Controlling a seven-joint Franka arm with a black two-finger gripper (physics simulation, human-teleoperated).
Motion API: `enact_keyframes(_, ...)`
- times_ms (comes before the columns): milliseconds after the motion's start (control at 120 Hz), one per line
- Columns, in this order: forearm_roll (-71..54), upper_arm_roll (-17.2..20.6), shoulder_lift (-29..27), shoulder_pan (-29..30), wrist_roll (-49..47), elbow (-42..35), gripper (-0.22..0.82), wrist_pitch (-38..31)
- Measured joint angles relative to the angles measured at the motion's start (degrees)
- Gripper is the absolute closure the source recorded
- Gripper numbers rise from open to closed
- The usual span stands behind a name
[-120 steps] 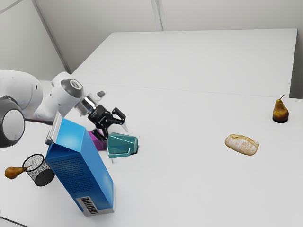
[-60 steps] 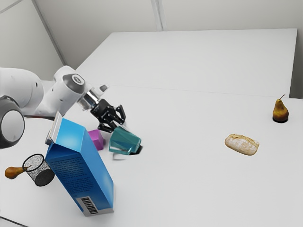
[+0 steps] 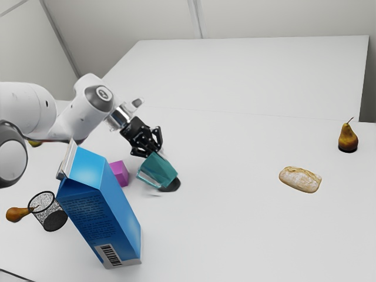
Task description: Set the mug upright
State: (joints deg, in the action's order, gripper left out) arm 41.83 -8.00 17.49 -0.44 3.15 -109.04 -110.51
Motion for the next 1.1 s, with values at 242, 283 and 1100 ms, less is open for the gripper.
enact_keyframes(242, -16.3, 0.9, -4.8, -4.5, -1.8, -0.5, 0.78, -3.4)
enact_keyframes(283, -20.4, 1.8, -5.6, -4.9, -2.4, -0.6, 0.78, -4.2)
enact_keyframes(1100, -43.7, 8.8, -8.7, -5.9, -19.0, -8.1, 0.78, -20.1)
